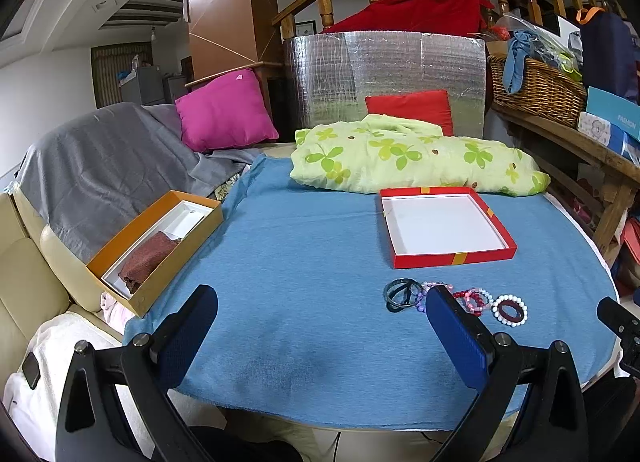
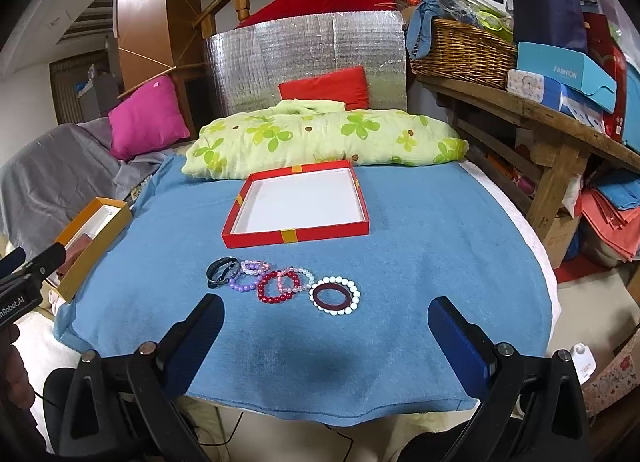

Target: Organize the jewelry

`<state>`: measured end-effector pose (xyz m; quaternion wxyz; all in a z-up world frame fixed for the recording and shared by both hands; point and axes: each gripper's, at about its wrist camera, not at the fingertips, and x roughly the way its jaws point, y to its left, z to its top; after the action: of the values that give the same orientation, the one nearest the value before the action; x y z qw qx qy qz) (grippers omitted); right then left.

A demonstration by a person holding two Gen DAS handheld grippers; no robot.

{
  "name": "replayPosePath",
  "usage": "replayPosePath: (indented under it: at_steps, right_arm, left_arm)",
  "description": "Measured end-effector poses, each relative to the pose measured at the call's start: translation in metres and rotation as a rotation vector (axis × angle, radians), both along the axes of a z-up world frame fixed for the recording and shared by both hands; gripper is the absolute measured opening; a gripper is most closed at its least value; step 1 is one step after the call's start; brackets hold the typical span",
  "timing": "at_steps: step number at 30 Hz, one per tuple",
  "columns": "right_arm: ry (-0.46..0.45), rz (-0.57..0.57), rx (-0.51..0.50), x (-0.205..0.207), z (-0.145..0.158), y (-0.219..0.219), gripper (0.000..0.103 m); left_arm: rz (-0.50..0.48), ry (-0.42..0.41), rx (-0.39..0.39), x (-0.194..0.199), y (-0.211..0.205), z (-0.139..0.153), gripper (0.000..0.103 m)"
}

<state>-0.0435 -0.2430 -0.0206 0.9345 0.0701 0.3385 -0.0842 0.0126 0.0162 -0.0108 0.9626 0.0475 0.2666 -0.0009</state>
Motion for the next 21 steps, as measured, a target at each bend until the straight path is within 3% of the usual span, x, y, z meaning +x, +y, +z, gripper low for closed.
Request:
replayPosePath:
  at_steps: [21]
  right_arm:
    - [-0.013,0.014,-0.004,0.0031,0.0033,0.0058,0.103]
  left_arm:
    - [-0.01,-0.009,0.01,-0.0011,-0.0015,-0.0013,0.103]
